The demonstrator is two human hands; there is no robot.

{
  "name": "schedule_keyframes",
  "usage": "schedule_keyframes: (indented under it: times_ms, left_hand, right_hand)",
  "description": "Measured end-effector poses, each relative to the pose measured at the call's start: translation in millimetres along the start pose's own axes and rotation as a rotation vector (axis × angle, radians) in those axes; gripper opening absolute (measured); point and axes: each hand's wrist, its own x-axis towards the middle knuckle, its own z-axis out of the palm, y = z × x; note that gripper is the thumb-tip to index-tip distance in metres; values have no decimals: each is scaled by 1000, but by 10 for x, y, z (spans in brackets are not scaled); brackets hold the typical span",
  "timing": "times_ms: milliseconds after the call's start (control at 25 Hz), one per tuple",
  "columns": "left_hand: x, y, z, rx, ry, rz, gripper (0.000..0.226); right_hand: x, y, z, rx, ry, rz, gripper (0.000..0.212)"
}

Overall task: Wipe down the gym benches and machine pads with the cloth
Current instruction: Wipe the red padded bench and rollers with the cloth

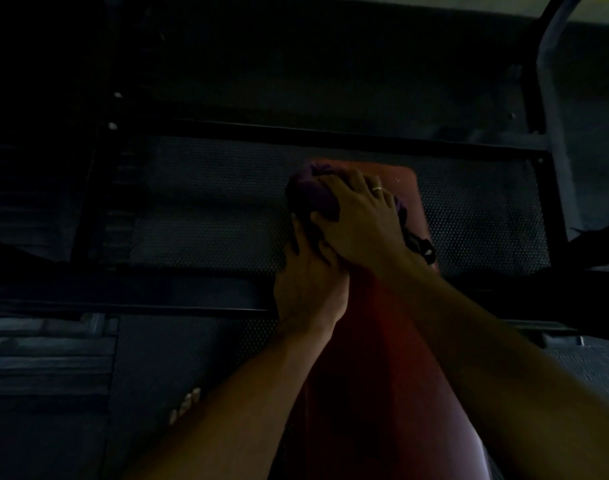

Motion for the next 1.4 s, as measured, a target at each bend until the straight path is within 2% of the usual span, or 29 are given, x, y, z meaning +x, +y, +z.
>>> schedule_keyframes:
  times_ms: [240, 440, 560, 680, 800, 920, 1040, 1120, 1160, 1240, 1400]
  left_hand:
    - [6, 10, -5, -37, 7, -40, 60]
    - [32, 20, -57, -37, -40, -50, 59]
    - [-1, 41, -69, -41, -55, -85, 59]
    - [-4, 41, -62, -47, -36, -79, 60]
    - [-15, 47, -45, -33, -15, -62, 60]
    - [-7, 38, -62, -53, -38, -69, 59]
    - [-24, 52, -93, -58, -52, -76, 59]
    - [-26, 57, -89, -48, -53, -80, 60]
    - [-27, 47, -80, -44, -49, -76, 60]
    - [-27, 31, -61, -49, -38, -69, 60]
    - [-56, 55, -88, -46, -37, -57, 59]
  right_hand:
    - [883, -122, -105, 32, -79, 176, 65]
    - [382, 262, -96, -29, -7, -45, 70]
    - [435, 735, -225, -100, -5, 129, 86]
    - [565, 623, -213, -54, -3, 278, 85]
    - [624, 135, -141, -67, -32, 198, 81]
    - [578, 228, -207, -45, -50, 147, 74]
    - [386, 685, -306, 52, 29, 362, 64]
    - [281, 780, -273, 120, 95, 534, 62]
    - [291, 738, -225, 128, 104, 555, 64]
    - [335, 567, -159, 115, 108, 474, 68]
    - [-133, 419, -153, 31, 96, 106, 67]
